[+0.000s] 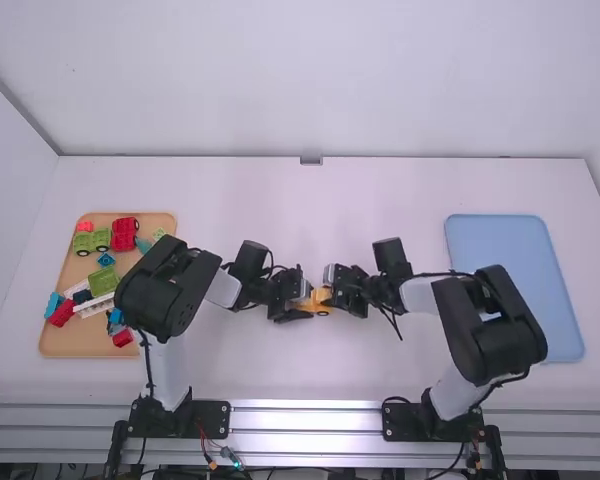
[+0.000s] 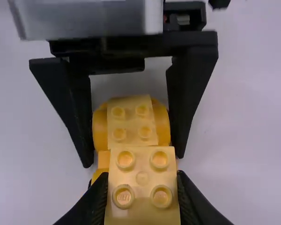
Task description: Assemble lego blocks to make yellow taxi
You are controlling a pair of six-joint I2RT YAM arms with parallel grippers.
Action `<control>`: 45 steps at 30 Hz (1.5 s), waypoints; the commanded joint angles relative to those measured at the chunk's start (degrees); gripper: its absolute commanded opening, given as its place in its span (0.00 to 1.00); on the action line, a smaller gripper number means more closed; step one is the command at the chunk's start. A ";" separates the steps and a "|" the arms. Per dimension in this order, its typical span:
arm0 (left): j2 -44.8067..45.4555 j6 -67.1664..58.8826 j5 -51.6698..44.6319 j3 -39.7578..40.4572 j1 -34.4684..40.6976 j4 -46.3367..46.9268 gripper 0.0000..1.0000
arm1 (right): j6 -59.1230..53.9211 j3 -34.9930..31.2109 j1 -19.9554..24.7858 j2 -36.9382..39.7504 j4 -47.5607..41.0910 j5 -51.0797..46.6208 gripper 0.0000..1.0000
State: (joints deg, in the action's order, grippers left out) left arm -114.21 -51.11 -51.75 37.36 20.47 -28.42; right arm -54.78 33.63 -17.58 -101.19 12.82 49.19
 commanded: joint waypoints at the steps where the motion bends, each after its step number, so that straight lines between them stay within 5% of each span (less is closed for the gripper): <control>1: -0.68 -0.83 0.79 0.50 0.46 0.09 0.60 | 0.98 -0.22 0.63 -0.61 0.24 1.75 0.07; 7: -0.70 -0.83 1.84 0.50 0.52 0.09 0.41 | 0.92 -0.24 0.15 -0.61 -0.24 1.75 0.08; 19: -0.70 -3.89 1.44 0.13 0.55 3.28 0.31 | -1.16 -0.24 -2.36 -0.63 -0.90 -0.68 0.02; 41: -0.70 -3.80 0.17 -0.26 0.52 2.47 0.31 | -1.11 -0.24 -2.27 -2.36 0.02 -3.06 0.04; 45: -0.70 -3.80 0.15 -0.28 0.52 2.45 0.32 | -0.96 -0.22 -2.29 -2.36 0.26 -2.99 0.21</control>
State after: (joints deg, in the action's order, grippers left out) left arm -114.21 -53.89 -52.23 37.93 20.51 -26.28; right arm -55.72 33.63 -19.66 -102.15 13.52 48.07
